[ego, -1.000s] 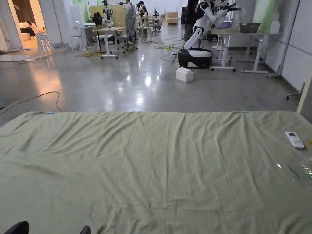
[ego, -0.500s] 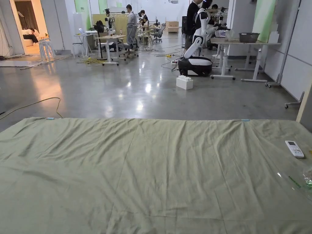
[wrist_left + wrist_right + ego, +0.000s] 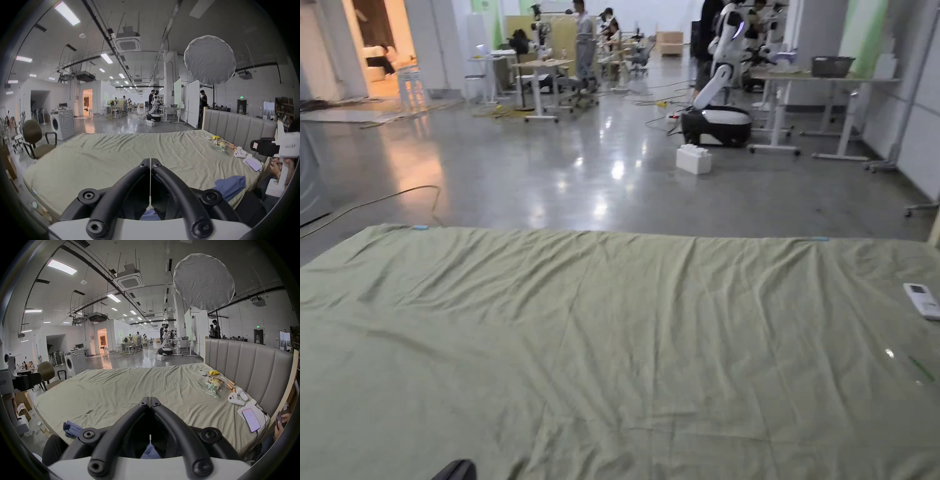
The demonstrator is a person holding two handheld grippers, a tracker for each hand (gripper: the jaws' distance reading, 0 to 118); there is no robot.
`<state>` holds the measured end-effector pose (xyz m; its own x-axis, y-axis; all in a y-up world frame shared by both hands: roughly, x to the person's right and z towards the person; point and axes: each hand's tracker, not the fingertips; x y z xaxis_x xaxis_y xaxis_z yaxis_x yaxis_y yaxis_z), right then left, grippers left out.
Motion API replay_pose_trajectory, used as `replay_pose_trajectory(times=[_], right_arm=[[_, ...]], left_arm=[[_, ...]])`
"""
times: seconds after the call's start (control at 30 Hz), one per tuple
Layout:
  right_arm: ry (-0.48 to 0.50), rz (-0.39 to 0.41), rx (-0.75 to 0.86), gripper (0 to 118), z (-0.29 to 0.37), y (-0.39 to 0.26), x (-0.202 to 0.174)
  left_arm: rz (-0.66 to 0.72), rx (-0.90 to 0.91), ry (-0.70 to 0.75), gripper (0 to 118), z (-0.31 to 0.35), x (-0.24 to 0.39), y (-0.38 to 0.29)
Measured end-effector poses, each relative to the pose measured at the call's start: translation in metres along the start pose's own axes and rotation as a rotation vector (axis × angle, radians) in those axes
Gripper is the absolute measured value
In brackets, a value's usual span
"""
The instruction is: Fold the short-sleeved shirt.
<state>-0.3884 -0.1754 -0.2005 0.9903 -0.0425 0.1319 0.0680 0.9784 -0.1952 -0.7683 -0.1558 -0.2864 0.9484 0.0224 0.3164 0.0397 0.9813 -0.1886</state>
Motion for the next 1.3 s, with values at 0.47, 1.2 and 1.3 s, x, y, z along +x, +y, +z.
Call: replay_pose_trajectory(times=[0.47,1.2,1.3], right_arm=[[0.051,-0.037,-0.109,0,-0.001,-0.020,0.003],[0.044,-0.087,-0.205,0,0.000,-0.030,0.014],[0.038,-0.098,-0.205,0,0.002,-0.030,0.019]], left_arm=[[0.688,-0.443,-0.059,109,-0.090,-0.149,-0.139],[1.228,-0.422,-0.106,18,-0.121,-0.157,-0.232],[1.145,-0.340,-0.126,17,-0.112,-0.167,-0.198]])
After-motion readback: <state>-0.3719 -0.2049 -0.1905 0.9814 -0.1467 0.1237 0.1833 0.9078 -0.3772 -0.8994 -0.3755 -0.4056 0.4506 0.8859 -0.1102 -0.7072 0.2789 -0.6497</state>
